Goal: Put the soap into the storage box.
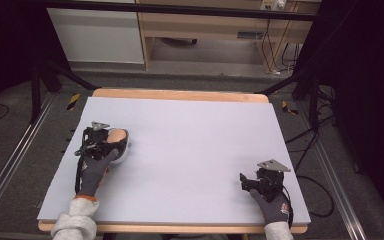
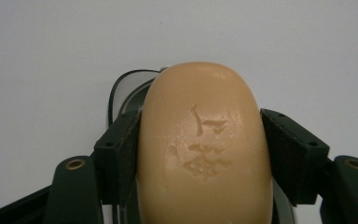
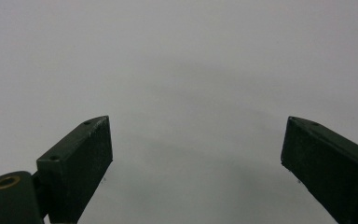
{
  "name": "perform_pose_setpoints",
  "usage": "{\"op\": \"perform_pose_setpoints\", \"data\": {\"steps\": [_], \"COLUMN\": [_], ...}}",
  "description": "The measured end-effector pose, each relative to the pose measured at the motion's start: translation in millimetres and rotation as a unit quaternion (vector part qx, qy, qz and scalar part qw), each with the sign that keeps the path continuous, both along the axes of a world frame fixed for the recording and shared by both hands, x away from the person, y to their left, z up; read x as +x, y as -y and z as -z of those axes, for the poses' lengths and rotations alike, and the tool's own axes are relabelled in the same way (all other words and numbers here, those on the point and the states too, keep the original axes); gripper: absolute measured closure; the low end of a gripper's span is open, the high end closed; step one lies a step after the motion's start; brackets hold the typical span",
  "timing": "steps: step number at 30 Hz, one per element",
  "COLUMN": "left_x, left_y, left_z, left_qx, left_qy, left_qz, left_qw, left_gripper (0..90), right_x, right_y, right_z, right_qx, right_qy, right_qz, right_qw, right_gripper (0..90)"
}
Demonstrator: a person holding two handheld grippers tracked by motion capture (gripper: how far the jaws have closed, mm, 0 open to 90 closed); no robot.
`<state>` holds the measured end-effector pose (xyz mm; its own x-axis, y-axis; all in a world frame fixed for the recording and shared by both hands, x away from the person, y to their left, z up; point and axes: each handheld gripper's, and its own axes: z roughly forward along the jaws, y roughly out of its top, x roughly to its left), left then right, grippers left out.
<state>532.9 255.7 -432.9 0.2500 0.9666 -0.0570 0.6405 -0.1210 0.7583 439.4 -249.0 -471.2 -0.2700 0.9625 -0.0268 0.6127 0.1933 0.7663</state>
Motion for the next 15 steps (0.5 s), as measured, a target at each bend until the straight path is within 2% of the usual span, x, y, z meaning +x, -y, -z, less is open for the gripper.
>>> {"op": "perform_pose_setpoints", "data": {"steps": [15], "left_x": [-3.0], "left_y": [1.2], "left_z": [-1.0], "left_qx": [0.007], "left_qy": [-0.003], "left_qz": [0.010], "left_qw": [0.9999], "left_gripper": [30.0], "right_x": [-0.2], "right_y": [-0.7], "right_z": [-0.3], "right_qx": [0.002], "right_qy": [-0.002], "right_qz": [0.001], "right_qw": [1.0000], "right_gripper": [8.8]}}
